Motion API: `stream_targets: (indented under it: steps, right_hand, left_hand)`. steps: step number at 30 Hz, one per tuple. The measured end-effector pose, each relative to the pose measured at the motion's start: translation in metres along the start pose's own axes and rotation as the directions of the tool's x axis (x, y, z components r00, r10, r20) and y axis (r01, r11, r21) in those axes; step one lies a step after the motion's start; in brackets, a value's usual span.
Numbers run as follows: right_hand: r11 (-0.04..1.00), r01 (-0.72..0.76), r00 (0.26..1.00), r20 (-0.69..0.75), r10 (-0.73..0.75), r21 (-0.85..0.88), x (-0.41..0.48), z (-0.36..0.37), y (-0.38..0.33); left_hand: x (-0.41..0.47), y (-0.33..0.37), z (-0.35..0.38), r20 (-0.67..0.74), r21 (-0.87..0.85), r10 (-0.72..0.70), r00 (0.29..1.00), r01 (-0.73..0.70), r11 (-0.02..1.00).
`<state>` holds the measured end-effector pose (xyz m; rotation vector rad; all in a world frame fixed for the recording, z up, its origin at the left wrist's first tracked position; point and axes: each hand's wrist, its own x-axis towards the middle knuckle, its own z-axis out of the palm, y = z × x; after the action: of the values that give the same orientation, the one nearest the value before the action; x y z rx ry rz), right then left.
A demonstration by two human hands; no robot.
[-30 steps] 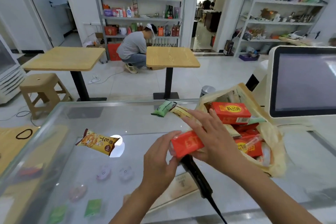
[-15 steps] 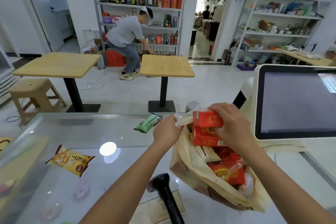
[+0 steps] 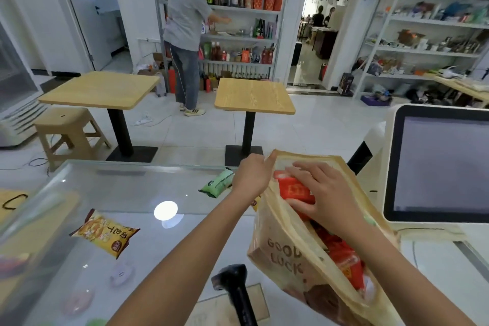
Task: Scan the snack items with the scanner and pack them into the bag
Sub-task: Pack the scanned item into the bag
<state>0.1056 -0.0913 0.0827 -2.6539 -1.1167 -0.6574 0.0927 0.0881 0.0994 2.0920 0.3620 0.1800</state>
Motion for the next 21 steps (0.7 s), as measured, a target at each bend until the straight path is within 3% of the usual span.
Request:
stream_targets:
  steps: [3, 6, 11, 13, 15, 18, 20, 21]
  right_hand:
    - [0.995, -0.083, 0.987, 0.136, 0.089, -0.048, -0.002, 0.005, -0.006]
    - [0.990, -0.120, 0.987, 0.096, 0.127, -0.070, -0.008, 0.009, -0.013]
    - [0.978, -0.180, 0.955, -0.217, 0.200, 0.109, -0.025, 0.005, -0.046]
    - [0.972, -0.139, 0.895, -0.396, 0.205, 0.189, -0.042, 0.003, -0.068]
    - [0.981, -0.034, 0.877, -0.466, 0.120, 0.189, -0.066, 0.004, -0.095]
    - [0.961, -0.003, 0.959, -0.273, 0.081, 0.275, -0.103, 0.019, -0.130]
    - [0.920, -0.213, 0.976, 0.022, 0.218, 0.329, -0.118, 0.031, -0.147]
    - [0.875, -0.377, 0.919, 0.240, 0.313, 0.303, -0.121, 0.036, -0.154]
  left_hand:
    - [-0.007, -0.009, 0.001, -0.034, 0.060, 0.056, 0.998, -0.054, 0.997]
    - [-0.019, -0.019, -0.001, -0.051, 0.099, 0.080, 0.995, -0.075, 0.992]
    - [-0.043, -0.042, -0.007, -0.001, -0.100, 0.127, 0.992, -0.127, 0.987]
    - [-0.057, -0.057, -0.011, 0.004, -0.180, 0.163, 0.987, -0.159, 0.971]
    - [-0.075, -0.080, -0.018, -0.025, -0.188, 0.180, 0.983, -0.181, 0.965]
    - [-0.099, -0.134, -0.031, -0.157, -0.063, 0.172, 0.973, -0.183, 0.981]
    - [-0.115, -0.173, -0.041, -0.272, 0.063, 0.160, 0.949, -0.148, 0.987]
    - [-0.123, -0.189, -0.046, -0.329, 0.114, 0.160, 0.931, -0.129, 0.985]
